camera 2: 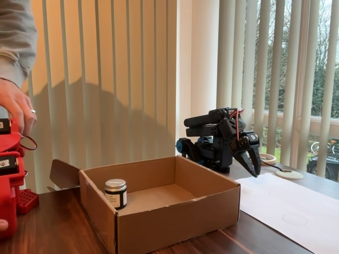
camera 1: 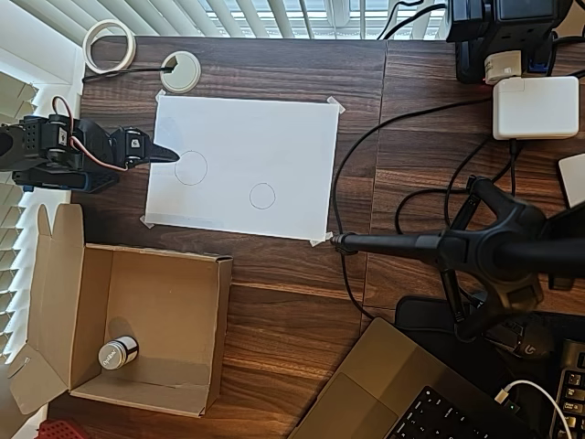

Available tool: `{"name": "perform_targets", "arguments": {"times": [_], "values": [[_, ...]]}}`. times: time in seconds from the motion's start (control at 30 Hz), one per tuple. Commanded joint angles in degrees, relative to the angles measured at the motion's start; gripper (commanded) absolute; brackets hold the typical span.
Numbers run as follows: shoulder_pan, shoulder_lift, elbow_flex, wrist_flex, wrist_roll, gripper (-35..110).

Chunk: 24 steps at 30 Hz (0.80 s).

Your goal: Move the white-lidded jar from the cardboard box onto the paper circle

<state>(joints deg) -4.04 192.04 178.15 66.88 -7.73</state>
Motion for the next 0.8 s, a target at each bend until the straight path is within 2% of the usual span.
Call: {"name": "perform_targets", "arguments": {"times": [0.0,0.77], "values": [[-1.2,3.7,-2.1,-1.1,-1.6,0],[-1.4,3.7,-2.5,0.4,0.4,0]]}}
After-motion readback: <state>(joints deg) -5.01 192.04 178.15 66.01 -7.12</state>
